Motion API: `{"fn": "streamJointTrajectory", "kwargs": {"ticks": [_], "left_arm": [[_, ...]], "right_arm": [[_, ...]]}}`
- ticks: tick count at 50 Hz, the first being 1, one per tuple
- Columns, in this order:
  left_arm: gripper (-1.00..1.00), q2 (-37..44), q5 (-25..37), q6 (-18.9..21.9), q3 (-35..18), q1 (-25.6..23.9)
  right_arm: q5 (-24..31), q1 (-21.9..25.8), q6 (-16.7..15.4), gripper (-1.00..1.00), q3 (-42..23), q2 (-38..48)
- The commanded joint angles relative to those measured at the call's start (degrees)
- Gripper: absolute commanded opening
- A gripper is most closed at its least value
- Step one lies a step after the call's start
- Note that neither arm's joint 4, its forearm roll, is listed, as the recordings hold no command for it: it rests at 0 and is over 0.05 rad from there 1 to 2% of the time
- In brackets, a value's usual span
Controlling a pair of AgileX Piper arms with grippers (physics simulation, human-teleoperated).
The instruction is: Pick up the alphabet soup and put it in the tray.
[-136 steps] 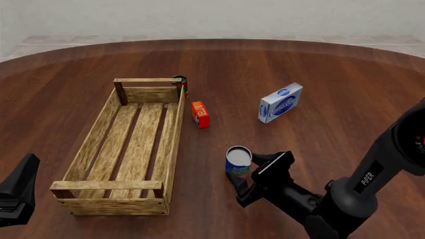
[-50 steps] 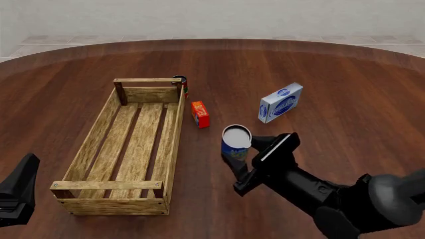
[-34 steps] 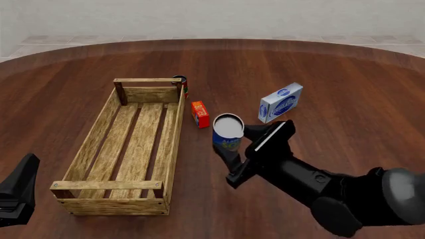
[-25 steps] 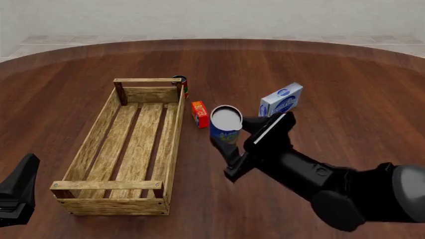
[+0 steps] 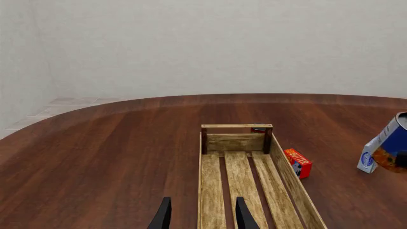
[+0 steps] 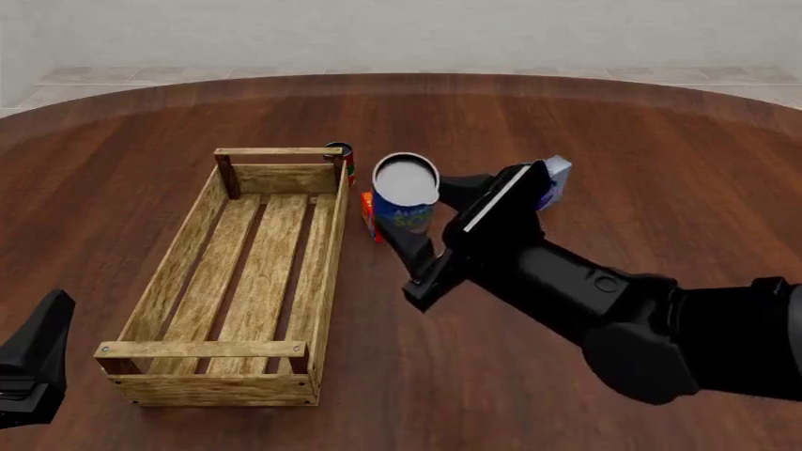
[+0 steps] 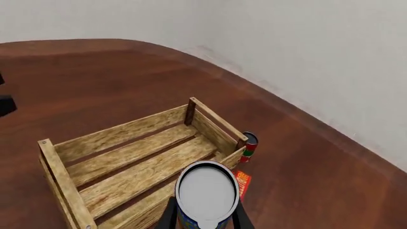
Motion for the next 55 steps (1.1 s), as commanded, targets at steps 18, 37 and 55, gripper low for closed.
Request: {"fn": "streamJointTrajectory", "kwargs": {"ticks": [18,37,55], "left_arm": [[1.0,0.0,0.0,0.0,0.0,0.0],[1.0,0.0,0.0,0.0,0.0,0.0],[1.0,0.0,0.0,0.0,0.0,0.0]], "right_arm": [[3.6,4.2,1.2,-1.0,-9.8,4.5],[4.1,6.9,1.8,-1.0,-14.3,8.8],[4.9,7.7,1.4,-1.0,-19.9,13.4]]}}
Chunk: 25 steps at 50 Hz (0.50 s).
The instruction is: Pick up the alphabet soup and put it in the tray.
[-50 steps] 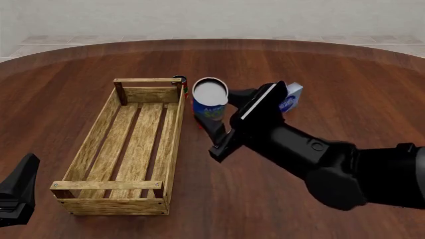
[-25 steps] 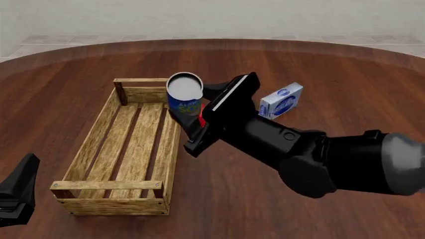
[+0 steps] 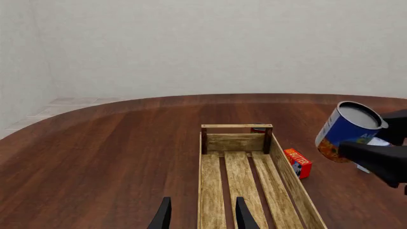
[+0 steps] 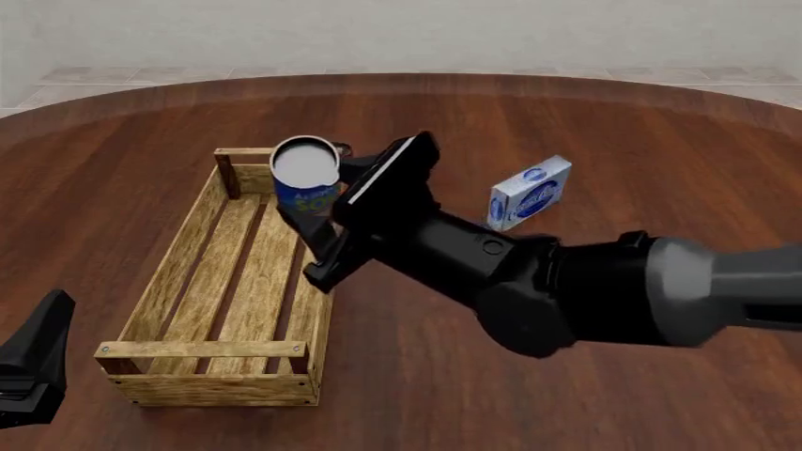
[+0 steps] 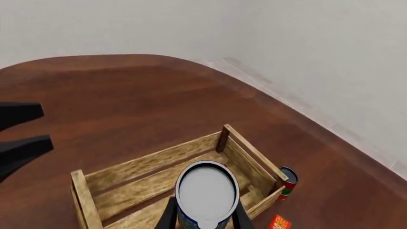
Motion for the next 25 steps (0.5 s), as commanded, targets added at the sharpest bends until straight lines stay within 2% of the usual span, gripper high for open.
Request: {"fn": "streamJointTrajectory", "kwargs": {"ticks": [1,25], "left_arm": [[1.0,0.0,0.0,0.0,0.0,0.0],[1.0,0.0,0.0,0.0,0.0,0.0]], "right_arm": [[-0.1,0.8,1.0,-1.0,-3.5,2.6],[-0.4,2.9,1.6,-1.0,-8.6,8.0]]}}
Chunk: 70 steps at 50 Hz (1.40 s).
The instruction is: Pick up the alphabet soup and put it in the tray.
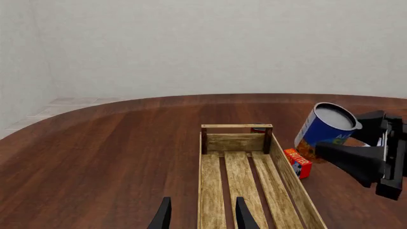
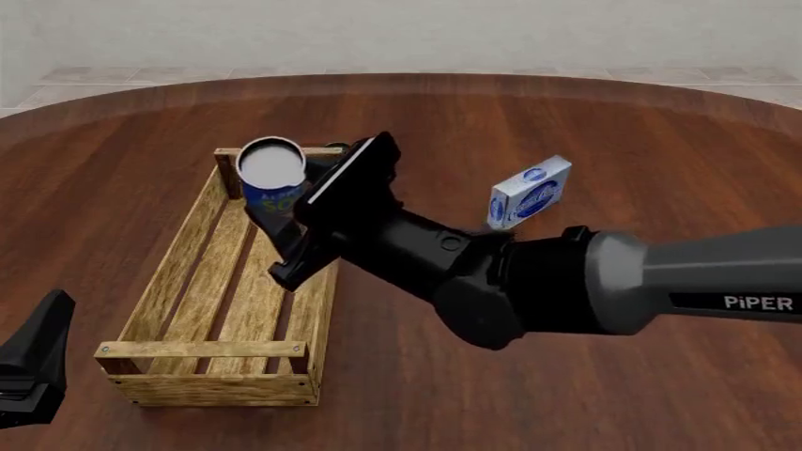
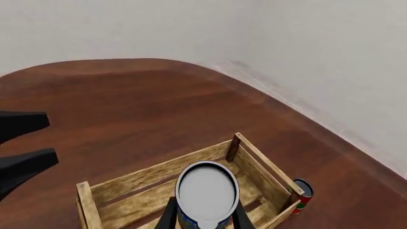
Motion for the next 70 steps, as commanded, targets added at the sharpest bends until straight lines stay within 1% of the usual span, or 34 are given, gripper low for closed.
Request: {"fn": "streamJointTrajectory", "kwargs": {"ticks": [1,8,17,32,50,70], "left_arm": [[1.0,0.0,0.0,0.0,0.0,0.0],[1.0,0.0,0.0,0.0,0.0,0.0],[1.0,0.0,0.0,0.0,0.0,0.0],[1.0,0.0,0.0,0.0,0.0,0.0],[1.0,0.0,0.0,0.0,0.0,0.0],[1.0,0.0,0.0,0.0,0.0,0.0]], "right_arm": [[-0.5,1.2,1.2,-1.0,-3.0,3.0],[-0.8,1.8,1.2,-1.0,-4.2,5.2],[-1.3,1.3,1.5,-1.0,-5.9,8.6],[-1.8,2.0,1.0,-1.0,-8.0,12.5],[-0.9,1.7,0.6,-1.0,-11.7,17.1],[0.5,0.1,0.4,-1.0,-15.6,23.1]]}}
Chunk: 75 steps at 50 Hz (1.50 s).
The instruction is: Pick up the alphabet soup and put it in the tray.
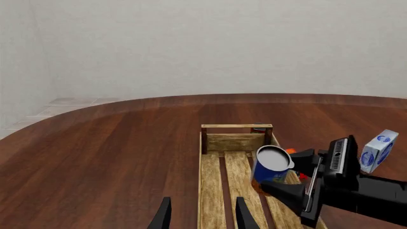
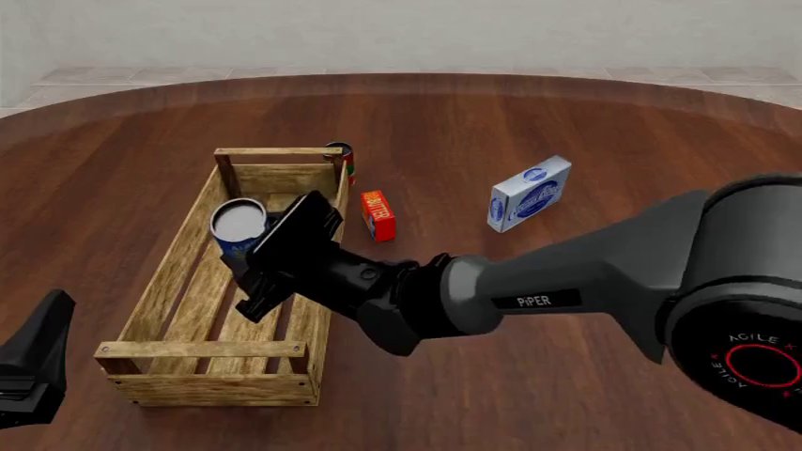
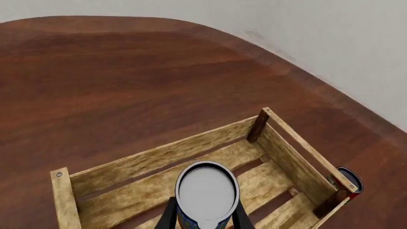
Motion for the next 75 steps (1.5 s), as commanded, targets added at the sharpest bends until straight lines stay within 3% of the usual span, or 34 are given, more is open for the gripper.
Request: {"fn": "streamJointTrajectory", "kwargs": {"ticks": [1,69,70,75], "left_arm": [[1.0,0.0,0.0,0.0,0.0,0.0],[1.0,0.0,0.0,0.0,0.0,0.0],[1.0,0.0,0.0,0.0,0.0,0.0],[1.0,0.0,0.0,0.0,0.0,0.0]], "right_arm": [[0.3,-0.8,0.8,-1.0,-2.3,2.8],[1.7,-0.3,1.2,-1.0,-6.4,9.1],[1.8,-0.4,1.0,1.0,-6.4,9.1],[2.1,-0.6,1.0,1.0,-6.6,9.0]]}}
